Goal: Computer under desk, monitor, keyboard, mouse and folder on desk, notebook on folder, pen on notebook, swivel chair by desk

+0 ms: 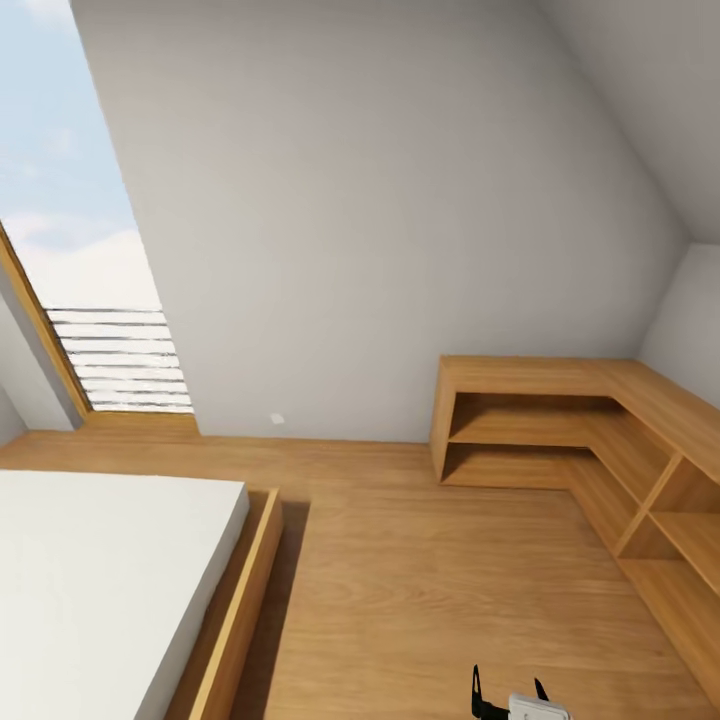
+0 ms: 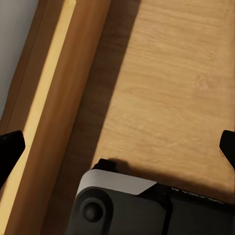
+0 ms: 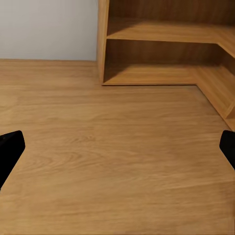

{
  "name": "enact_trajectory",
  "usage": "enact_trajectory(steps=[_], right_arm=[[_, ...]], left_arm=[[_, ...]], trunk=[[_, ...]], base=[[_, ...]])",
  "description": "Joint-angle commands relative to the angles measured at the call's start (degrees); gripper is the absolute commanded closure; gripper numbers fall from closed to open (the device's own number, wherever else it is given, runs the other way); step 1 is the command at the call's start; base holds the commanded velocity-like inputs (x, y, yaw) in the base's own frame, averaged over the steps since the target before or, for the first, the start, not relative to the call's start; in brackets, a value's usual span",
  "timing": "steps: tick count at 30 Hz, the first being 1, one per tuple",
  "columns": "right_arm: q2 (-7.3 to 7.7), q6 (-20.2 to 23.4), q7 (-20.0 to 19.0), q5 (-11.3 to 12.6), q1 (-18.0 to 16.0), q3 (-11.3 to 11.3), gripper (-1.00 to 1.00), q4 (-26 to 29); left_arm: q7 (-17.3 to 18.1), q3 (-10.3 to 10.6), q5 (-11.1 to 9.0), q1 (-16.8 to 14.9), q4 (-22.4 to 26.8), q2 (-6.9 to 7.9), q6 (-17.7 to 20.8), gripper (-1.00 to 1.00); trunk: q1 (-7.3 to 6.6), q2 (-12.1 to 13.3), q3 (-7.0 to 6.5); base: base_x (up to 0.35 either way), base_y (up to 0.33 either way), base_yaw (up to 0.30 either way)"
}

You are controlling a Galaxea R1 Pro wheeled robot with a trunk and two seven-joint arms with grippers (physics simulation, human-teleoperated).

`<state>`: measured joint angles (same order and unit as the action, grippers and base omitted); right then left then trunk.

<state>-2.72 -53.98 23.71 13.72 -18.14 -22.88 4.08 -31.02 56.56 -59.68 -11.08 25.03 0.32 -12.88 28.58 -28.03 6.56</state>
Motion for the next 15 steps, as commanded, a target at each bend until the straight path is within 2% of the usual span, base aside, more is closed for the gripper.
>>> enact_trajectory(steps=[1,15], right_arm=[[-0.01,-0.2,0.2,0.4,-0.1,-0.5,-1.00,0.0],[-0.01,-0.1,0.2,0.4,-0.1,-0.5,-1.00,0.0]], left_arm=[[-0.3,0.5,-0.6,-0.1,0.1,0.03,-0.4,-1.00],[-0.3,0.5,-0.6,-0.1,0.1,0.03,-0.4,-1.00]], trunk=[[0.06,-0.1,0.11],[0.06,-0.1,0.11]], base=[[0.321,-0.006,0.000],[0.321,-0.001,0.000]])
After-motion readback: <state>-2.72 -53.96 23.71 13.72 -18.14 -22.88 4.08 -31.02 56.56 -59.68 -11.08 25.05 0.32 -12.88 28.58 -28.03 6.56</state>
